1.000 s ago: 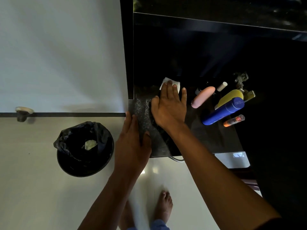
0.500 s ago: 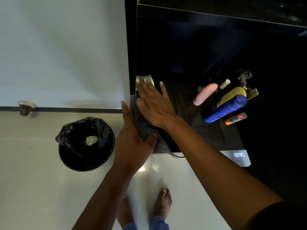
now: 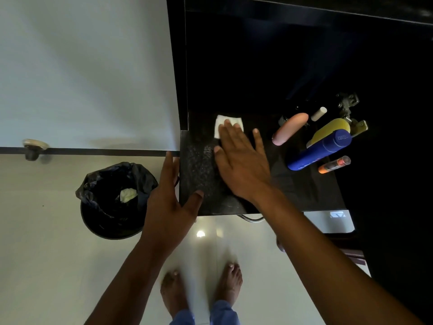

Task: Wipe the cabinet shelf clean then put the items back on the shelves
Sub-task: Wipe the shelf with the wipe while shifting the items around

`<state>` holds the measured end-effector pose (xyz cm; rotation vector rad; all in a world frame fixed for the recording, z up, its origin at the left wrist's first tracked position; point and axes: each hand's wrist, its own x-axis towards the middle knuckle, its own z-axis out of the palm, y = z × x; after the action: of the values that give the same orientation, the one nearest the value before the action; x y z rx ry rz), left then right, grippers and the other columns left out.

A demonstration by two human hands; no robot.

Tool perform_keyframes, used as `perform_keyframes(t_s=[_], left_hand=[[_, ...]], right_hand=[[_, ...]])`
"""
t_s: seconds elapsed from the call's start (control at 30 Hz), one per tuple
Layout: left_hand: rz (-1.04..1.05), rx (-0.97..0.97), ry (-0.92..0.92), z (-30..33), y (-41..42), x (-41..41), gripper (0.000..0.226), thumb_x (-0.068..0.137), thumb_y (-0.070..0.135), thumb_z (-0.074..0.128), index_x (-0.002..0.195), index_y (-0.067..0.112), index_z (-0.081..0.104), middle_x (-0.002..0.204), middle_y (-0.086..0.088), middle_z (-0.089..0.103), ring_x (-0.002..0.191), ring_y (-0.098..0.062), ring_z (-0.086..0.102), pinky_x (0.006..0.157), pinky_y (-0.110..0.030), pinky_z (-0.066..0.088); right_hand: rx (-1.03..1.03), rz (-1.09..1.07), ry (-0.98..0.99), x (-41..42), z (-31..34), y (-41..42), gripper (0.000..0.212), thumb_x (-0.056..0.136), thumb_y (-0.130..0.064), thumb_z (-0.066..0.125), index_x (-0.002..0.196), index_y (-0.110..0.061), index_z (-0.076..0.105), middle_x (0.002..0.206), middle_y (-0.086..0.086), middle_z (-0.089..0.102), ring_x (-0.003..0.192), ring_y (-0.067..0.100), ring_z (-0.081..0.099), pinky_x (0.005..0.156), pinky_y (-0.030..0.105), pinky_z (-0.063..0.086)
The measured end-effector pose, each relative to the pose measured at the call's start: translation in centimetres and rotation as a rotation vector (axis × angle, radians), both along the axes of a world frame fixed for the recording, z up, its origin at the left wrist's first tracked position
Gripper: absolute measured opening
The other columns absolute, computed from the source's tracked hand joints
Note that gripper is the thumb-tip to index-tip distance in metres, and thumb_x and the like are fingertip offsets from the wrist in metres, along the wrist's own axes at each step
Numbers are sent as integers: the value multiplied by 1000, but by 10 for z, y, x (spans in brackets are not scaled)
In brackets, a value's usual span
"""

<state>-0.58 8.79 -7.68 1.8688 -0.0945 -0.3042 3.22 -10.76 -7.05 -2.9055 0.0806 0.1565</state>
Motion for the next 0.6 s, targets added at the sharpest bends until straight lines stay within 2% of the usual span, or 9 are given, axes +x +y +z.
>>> perform_keyframes(t_s=[0.1,0.17,0.27,0.33,0.43,0.53,0.6], left_hand=[[28,-116,54,3,-1,-2,94,83,43,68,160,47,14,141,45,37,135,18,40,100,-13,46],[65,-242,106,6,-3,-3,85,85,50,63,159,46,21,142,41,45,138,12,44,104,-20,48],[151,-335,133,11,-3,-4,77,92,68,42,161,37,29,152,26,47,141,10,43,107,-16,42],[203,-373,189,14,-2,-4,80,88,75,35,159,38,33,153,20,51,139,7,47,100,-9,43],[243,-395,206,14,-3,-4,63,95,62,30,152,38,44,138,26,61,129,11,55,87,0,45],[222,-363,197,15,-6,-4,43,98,58,28,135,52,49,129,39,62,131,14,52,92,0,42],[215,-349,190,17,-7,-4,36,99,61,29,129,56,48,127,45,59,130,16,50,95,0,40]], right_hand=[[15,-57,21,14,-1,-1,72,103,-51,7,167,-18,11,176,2,5,162,16,-1,130,45,-11],[12,-6,2,11,-3,9,72,105,-51,10,167,-14,11,175,5,7,163,19,0,131,47,-7],[63,149,27,-8,-1,25,68,108,-48,14,167,-15,7,176,3,5,163,19,-1,131,46,-9],[51,241,62,-26,1,31,66,109,-48,13,167,-18,2,176,0,-2,162,17,-5,131,45,-9],[47,280,64,-51,3,27,63,112,-48,17,167,-20,6,176,-3,2,162,12,-3,131,45,-6],[10,186,37,-60,6,17,61,112,-50,17,166,-21,19,175,-2,15,162,11,7,132,46,-2],[-29,99,24,-53,7,12,63,111,-51,14,166,-21,20,174,-2,16,162,12,8,132,45,-3]])
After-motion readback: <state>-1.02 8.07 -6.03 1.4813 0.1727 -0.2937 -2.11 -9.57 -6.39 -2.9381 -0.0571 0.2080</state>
